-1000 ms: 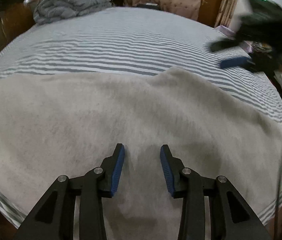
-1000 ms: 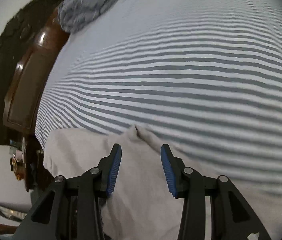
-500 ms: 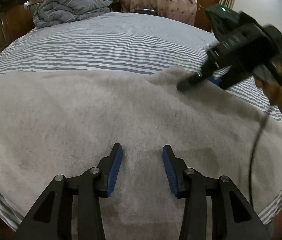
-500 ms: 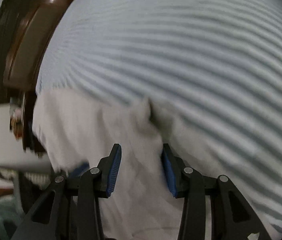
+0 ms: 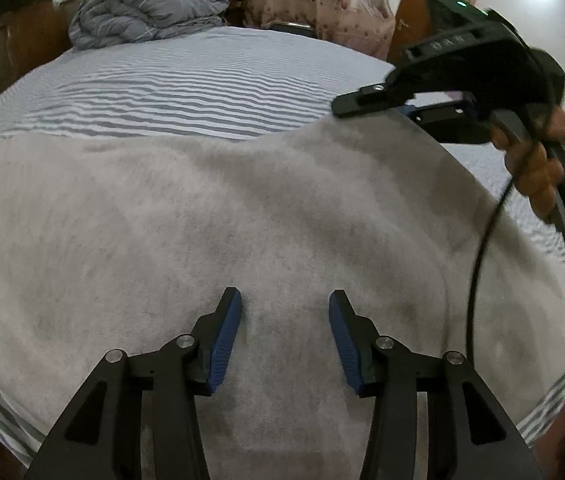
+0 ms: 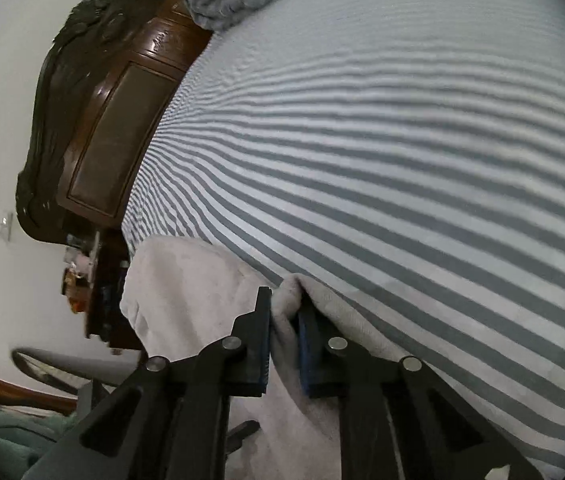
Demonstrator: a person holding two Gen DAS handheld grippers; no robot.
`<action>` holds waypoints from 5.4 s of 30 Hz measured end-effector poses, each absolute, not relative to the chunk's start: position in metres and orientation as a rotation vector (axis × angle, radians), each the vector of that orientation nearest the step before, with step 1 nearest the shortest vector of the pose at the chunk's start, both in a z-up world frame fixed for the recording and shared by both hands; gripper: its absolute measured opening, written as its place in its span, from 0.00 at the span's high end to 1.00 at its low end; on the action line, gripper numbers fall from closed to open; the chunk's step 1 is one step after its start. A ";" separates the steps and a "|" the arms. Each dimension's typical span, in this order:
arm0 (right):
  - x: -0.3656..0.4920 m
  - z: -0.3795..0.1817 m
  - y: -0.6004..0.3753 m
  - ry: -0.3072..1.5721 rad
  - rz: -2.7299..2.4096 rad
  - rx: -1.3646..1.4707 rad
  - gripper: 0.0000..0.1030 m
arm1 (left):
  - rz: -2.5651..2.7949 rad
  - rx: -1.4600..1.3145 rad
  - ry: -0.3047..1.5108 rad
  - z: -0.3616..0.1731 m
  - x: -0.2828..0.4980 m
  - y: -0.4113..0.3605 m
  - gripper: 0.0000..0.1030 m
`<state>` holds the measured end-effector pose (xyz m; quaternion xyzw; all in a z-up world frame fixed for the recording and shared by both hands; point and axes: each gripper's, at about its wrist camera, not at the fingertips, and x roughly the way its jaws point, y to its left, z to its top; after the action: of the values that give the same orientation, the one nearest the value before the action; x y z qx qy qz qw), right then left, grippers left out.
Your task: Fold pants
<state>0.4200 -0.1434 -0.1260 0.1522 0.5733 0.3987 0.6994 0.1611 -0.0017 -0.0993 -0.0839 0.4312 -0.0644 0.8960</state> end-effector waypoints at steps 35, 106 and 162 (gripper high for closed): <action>0.415 -0.152 -0.161 1.273 0.551 0.142 1.00 | -0.124 -0.041 0.899 -0.107 0.154 -0.012 0.52; 0.063 -0.169 -0.610 0.599 -0.019 1.191 0.89 | -0.283 0.098 1.029 -0.110 0.128 -0.171 0.32; 0.124 -0.158 -0.257 1.039 0.433 0.571 0.53 | -0.513 -0.523 1.163 -0.097 0.177 -0.009 0.32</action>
<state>0.1241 -0.2565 -0.1579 0.2670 0.4858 0.2026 0.8072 0.1771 -0.0085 -0.0968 -0.2412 0.5367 -0.2370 0.7730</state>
